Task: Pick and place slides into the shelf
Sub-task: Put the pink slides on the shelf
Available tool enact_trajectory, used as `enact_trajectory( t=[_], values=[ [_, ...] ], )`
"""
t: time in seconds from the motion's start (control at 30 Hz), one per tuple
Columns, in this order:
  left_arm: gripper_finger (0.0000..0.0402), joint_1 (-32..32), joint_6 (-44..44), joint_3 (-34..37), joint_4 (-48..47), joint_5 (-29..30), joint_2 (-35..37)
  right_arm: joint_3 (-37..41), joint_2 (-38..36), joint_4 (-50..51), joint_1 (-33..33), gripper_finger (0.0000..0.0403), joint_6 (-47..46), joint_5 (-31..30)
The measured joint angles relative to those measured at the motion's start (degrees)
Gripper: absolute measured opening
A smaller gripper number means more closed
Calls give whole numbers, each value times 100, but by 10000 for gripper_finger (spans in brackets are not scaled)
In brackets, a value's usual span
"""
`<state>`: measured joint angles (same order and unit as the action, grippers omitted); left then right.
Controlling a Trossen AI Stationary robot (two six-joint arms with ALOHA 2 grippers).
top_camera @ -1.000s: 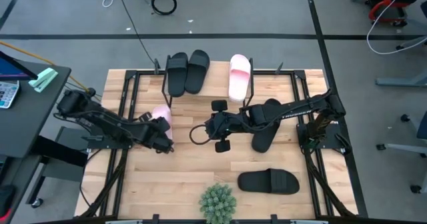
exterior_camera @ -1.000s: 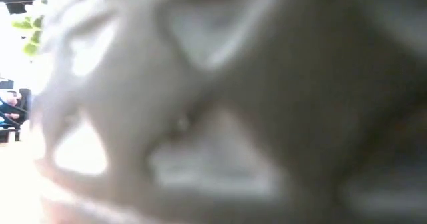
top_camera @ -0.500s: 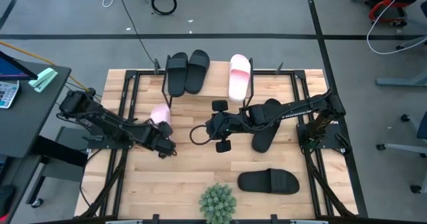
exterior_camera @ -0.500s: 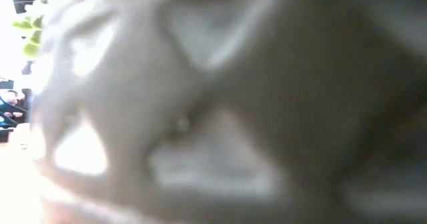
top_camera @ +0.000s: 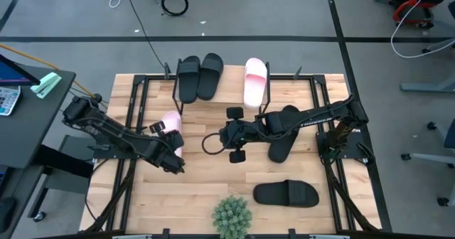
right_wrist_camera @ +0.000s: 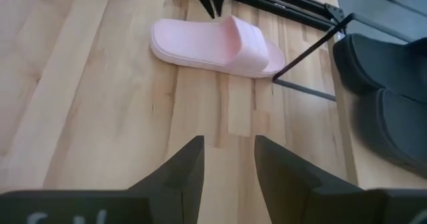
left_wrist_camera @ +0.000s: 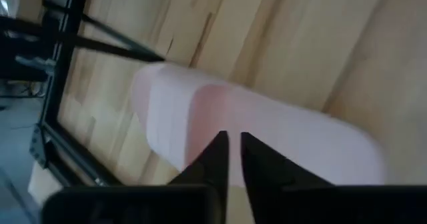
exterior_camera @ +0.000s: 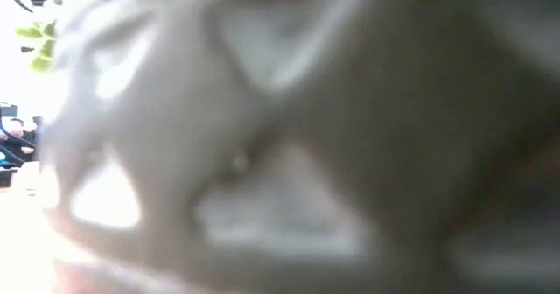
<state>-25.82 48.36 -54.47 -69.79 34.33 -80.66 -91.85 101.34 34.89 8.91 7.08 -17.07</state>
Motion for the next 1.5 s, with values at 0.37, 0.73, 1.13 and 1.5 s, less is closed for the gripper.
enact_trajectory(
  t=[0.37, 0.73, 1.13, 1.5],
  values=[
    [214, 473, -16, 990, 322, 0, -299, 0, -2, 243, 30, 138, 6, 1],
    [189, 1294, 1, 1432, 486, 208, -372, 0, -4, 237, 22, 138, 48, -1],
    [18, 1135, 119, 936, 479, -348, -372, 0, -4, 237, 22, 138, 51, -1],
    [13, -254, 145, -1334, -79, -704, -372, -2, -38, 657, 78, 138, -966, 174]
  ],
)
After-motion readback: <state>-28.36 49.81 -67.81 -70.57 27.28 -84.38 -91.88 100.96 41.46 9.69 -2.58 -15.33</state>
